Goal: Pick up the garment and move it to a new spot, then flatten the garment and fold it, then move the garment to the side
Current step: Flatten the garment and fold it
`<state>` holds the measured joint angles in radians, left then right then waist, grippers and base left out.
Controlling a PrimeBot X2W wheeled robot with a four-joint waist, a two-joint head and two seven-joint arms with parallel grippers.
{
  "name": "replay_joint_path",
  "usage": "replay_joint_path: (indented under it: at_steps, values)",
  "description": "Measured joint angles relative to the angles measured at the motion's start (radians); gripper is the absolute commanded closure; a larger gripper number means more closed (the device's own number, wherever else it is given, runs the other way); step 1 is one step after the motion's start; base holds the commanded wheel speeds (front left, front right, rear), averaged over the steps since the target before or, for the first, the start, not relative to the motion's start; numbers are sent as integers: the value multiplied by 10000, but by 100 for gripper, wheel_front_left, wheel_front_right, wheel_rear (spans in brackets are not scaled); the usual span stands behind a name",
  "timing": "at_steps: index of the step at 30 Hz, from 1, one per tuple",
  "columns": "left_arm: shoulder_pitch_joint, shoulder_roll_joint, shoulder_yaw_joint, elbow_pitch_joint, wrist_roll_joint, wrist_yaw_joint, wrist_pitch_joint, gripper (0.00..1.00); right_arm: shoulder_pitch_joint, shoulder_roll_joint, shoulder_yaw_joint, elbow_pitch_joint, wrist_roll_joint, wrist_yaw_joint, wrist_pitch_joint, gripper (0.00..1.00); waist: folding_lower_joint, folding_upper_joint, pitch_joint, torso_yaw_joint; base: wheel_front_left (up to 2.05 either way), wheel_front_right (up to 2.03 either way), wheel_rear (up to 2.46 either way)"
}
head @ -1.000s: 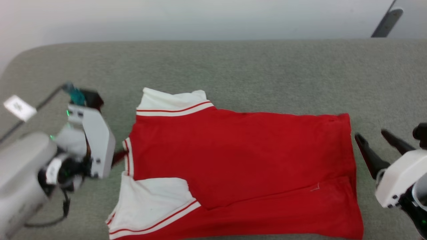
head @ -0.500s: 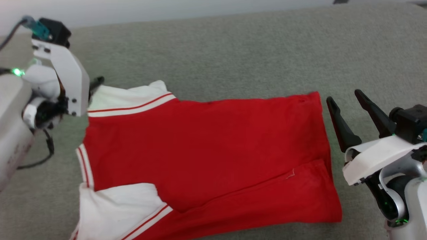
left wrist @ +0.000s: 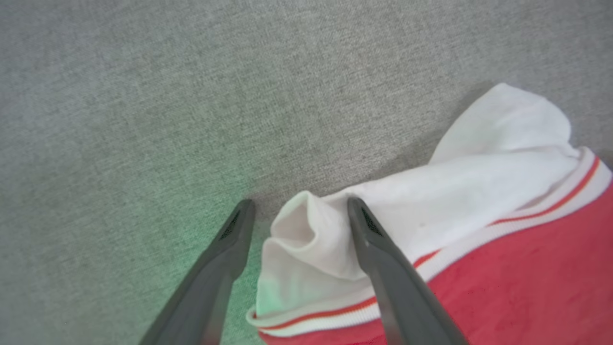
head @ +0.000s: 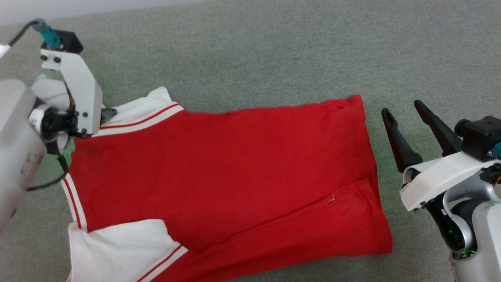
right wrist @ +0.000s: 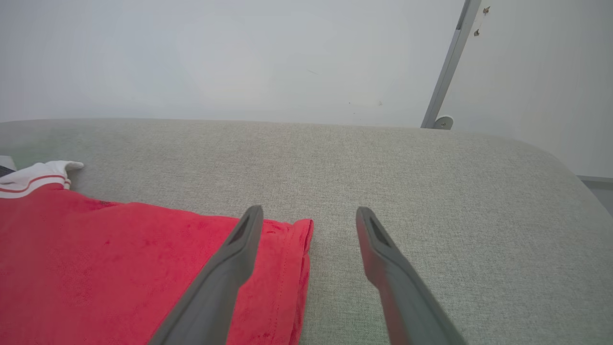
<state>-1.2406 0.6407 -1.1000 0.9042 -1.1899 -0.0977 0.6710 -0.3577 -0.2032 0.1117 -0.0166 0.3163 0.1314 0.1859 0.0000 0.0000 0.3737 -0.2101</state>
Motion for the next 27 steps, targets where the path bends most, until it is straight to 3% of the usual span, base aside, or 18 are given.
replay_joint_path:
  at_steps: [7, 8, 9, 10, 18, 27]
  values:
    - [-233, -209, -102, 410, -94, 8, 775, 0, -5, 46, -46, -88, 2, 0, 278, 0, 0, 0, 80, 43, 0, 0, 0]
    - [-240, -240, -84, 468, -157, 15, 849, 30, -12, 52, -58, -92, 2, 0, 384, 0, 0, 0, 94, 45, 0, 0, 0]
    - [-242, -263, -104, 483, -165, 13, 882, 73, -18, 50, -48, -94, 2, 0, 474, 0, 0, 0, 106, 46, 0, 0, 0]
    - [-255, -288, -117, 499, -163, 12, 901, 100, -31, 54, -46, -104, 0, 0, 556, 0, 0, 0, 118, 48, 0, 0, 0]
    - [-358, -451, -140, 537, -163, -92, 811, 100, -667, 77, -21, 234, 244, 0, 2107, 0, 0, 0, 222, 130, 0, 0, 0]
    - [-600, -738, -174, 531, -138, -194, 568, 100, -2406, -35, -100, 2119, 384, 0, 4242, 0, 0, 0, 400, 451, 0, 0, 0]
